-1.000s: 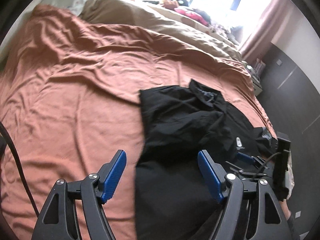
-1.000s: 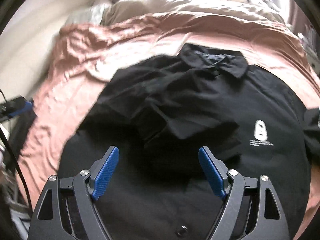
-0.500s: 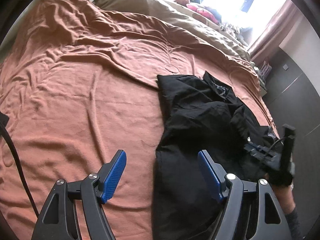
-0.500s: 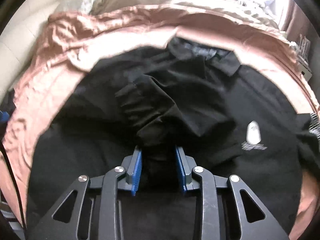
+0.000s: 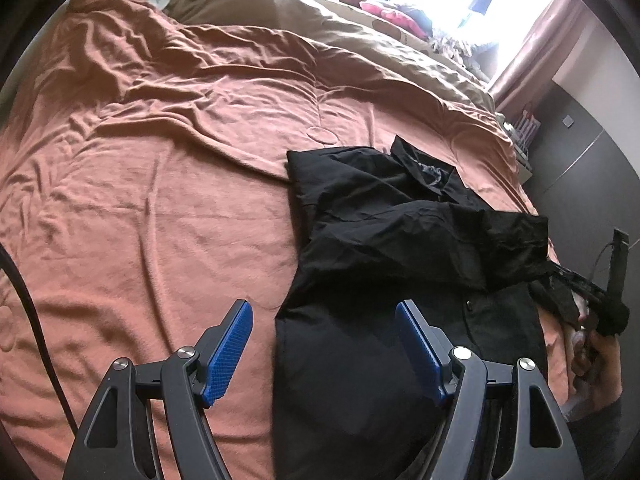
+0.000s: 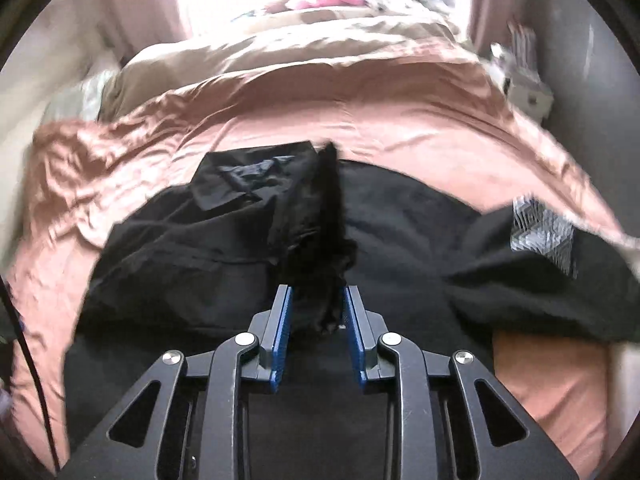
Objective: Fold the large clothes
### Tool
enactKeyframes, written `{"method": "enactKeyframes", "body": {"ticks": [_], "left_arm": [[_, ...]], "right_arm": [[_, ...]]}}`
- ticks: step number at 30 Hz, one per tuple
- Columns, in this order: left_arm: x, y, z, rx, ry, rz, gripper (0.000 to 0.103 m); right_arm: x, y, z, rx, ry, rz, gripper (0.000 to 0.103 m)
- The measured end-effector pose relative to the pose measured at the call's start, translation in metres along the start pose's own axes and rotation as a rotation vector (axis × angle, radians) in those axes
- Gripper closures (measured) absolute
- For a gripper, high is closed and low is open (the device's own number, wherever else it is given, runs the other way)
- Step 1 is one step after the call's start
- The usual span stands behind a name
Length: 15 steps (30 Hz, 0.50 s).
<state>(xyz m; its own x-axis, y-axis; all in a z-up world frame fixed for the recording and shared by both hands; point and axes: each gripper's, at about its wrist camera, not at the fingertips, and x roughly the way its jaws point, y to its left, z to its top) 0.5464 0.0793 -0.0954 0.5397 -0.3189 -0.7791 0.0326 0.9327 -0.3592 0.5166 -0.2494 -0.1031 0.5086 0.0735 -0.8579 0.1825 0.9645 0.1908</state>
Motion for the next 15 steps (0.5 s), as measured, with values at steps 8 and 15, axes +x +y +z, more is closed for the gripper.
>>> {"method": "enactKeyframes", "body": {"ticks": [8, 15], "left_arm": [[0.021, -0.016, -0.002, 0.022, 0.031, 0.001, 0.028], [0.019, -0.043, -0.002, 0.064, 0.012, -0.003, 0.028]], "right_arm": [[0.002, -0.057, -0.01, 0.101, 0.018, 0.06, 0.037], [-0.043, -0.098, -0.028, 0.12, -0.018, 0.024, 0.037]]}}
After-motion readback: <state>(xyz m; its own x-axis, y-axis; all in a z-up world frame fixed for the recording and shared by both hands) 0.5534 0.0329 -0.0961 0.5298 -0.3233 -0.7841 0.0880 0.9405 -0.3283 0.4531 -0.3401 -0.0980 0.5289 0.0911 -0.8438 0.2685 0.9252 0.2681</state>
